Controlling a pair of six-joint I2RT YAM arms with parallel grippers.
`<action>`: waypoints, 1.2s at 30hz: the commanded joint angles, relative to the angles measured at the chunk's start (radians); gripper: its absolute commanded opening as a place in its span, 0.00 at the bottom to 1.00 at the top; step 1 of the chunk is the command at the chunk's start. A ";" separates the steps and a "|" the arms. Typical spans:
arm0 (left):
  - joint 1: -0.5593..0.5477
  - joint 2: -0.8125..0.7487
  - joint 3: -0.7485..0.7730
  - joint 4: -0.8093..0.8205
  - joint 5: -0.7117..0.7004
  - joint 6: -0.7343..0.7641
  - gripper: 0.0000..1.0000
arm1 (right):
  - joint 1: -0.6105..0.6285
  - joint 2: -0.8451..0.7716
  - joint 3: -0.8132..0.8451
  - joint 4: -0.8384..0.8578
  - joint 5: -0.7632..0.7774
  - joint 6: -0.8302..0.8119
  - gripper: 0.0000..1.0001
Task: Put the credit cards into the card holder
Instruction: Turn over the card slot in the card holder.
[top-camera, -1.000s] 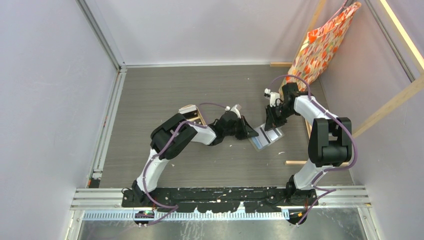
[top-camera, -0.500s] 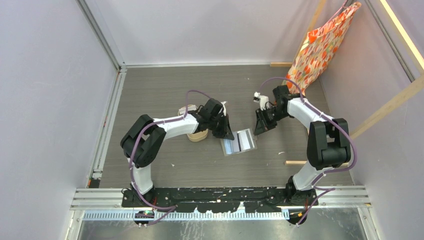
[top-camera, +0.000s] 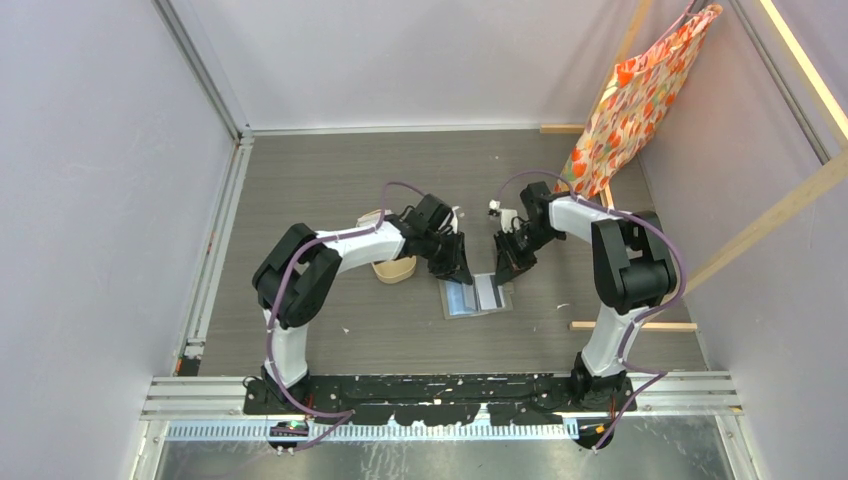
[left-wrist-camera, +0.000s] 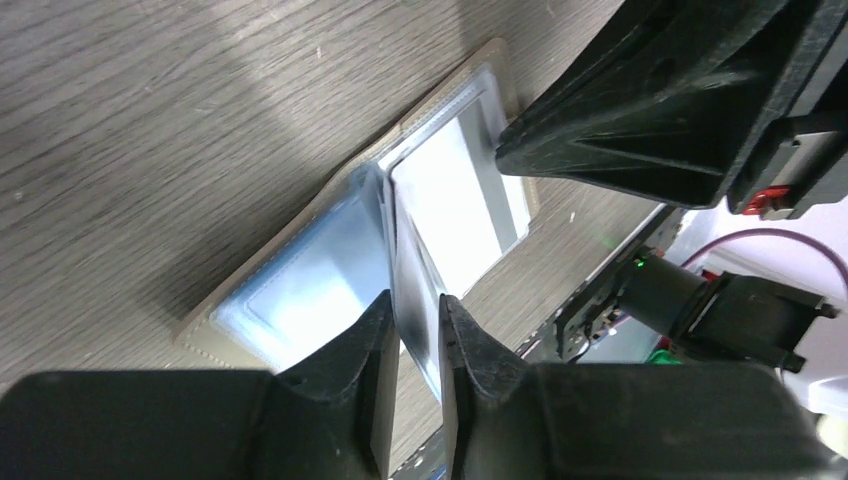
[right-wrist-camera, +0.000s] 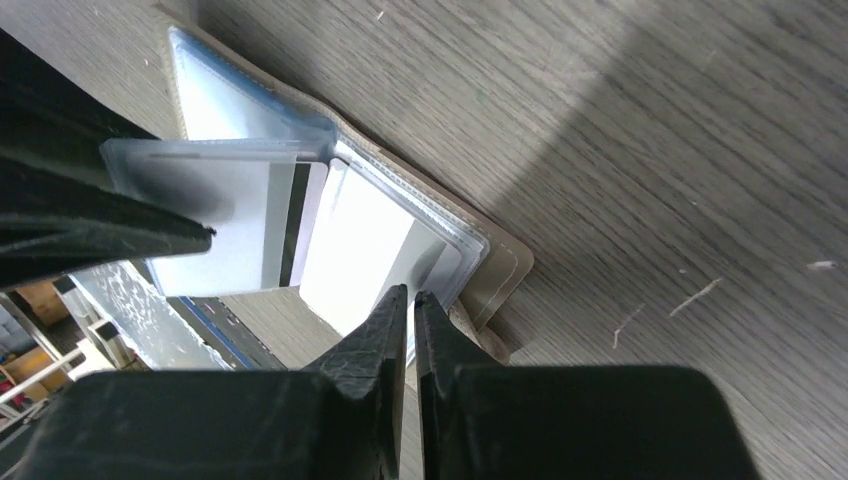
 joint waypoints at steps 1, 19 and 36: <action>0.002 -0.018 -0.053 0.201 0.072 -0.115 0.24 | 0.005 0.033 0.033 -0.002 0.092 0.013 0.13; -0.056 0.049 -0.123 0.628 0.147 -0.367 0.34 | 0.006 0.030 0.043 -0.012 0.080 0.017 0.13; -0.065 0.004 -0.177 0.659 0.119 -0.367 0.37 | -0.023 0.014 0.059 -0.058 -0.012 -0.012 0.13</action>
